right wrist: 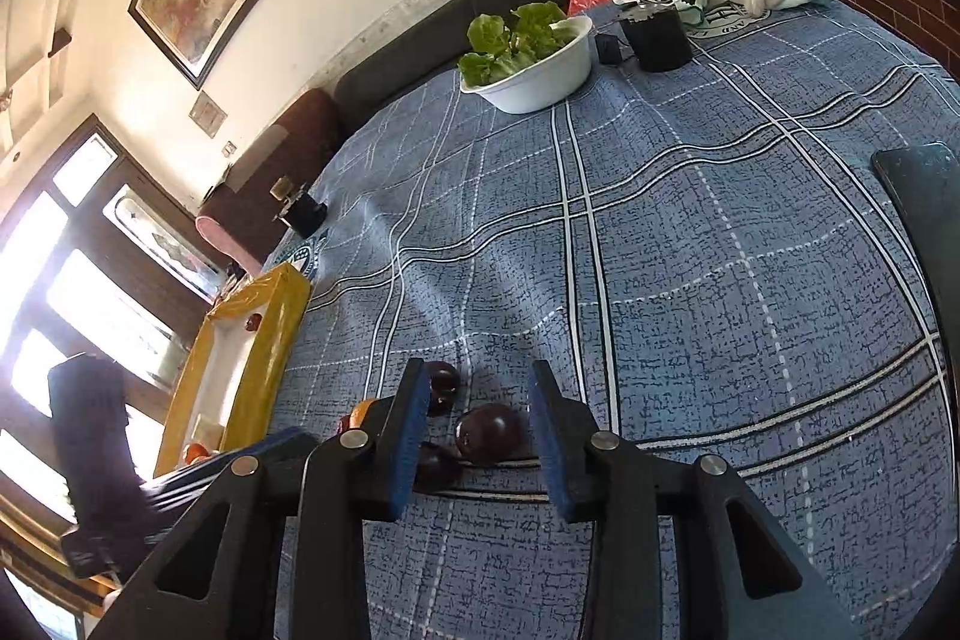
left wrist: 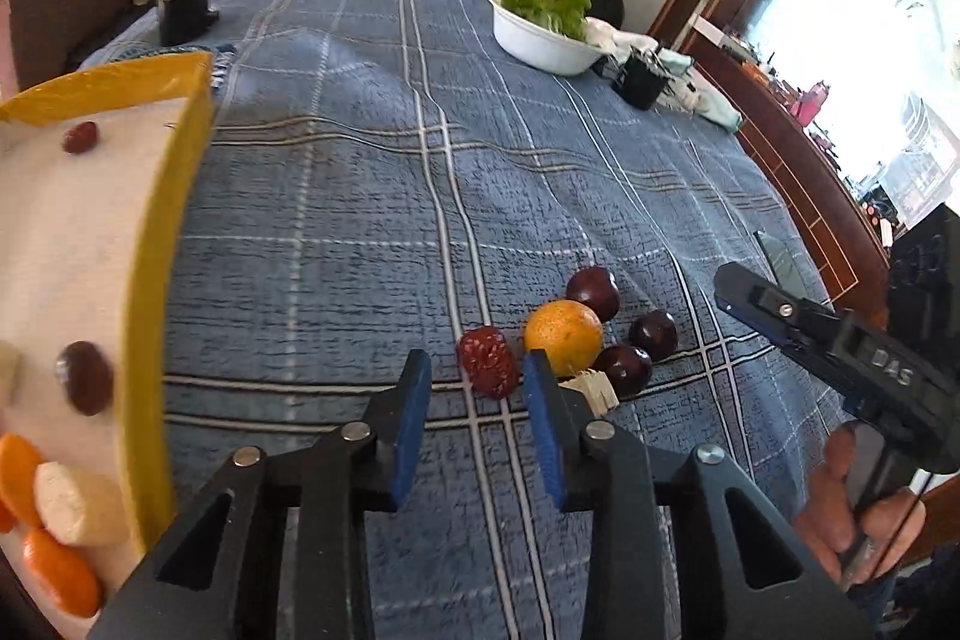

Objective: Organize fruits
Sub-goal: 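Move both open grippers back toward the fruit row, then grasp a red date with the left gripper while the right gripper grasps a dark plum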

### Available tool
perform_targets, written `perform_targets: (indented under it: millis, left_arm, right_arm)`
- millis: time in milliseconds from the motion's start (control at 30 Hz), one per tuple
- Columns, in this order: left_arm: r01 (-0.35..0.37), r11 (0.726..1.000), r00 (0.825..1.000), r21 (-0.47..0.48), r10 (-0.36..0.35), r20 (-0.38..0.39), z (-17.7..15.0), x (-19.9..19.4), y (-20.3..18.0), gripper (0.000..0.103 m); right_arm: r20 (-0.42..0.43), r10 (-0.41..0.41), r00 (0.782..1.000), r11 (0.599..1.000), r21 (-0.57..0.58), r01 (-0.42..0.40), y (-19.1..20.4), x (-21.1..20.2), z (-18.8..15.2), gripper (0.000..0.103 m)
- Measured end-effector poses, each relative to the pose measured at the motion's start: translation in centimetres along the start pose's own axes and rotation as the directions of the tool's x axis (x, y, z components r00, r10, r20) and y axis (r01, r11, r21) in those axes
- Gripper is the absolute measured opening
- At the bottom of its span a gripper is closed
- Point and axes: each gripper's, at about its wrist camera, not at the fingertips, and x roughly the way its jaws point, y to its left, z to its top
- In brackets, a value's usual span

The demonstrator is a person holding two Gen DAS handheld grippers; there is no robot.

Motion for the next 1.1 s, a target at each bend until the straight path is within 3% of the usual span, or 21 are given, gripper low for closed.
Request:
perform_targets:
  millis: [533,667,1100]
  left_arm:
    - [-0.062,0.992,0.998,0.106,0.058,0.036,0.0,2.3,-0.8,0.024]
    - [-0.088,0.99,0.995,0.11,0.081,0.066,-0.1,1.7,-0.7,0.023]
    - [-0.064,0.992,0.993,0.104,0.053,0.101,-0.2,0.6,-0.6,0.023]
  right_arm:
    - [-0.038,0.005,0.999,1.0,-0.028,-0.006,0.3,1.0,-0.4,0.037]
    - [-0.064,-0.024,0.998,0.998,-0.053,0.021,0.5,1.7,-0.6,0.037]
    - [-0.084,-0.199,0.976,0.958,-0.227,0.176,2.1,4.1,-1.9,0.037]
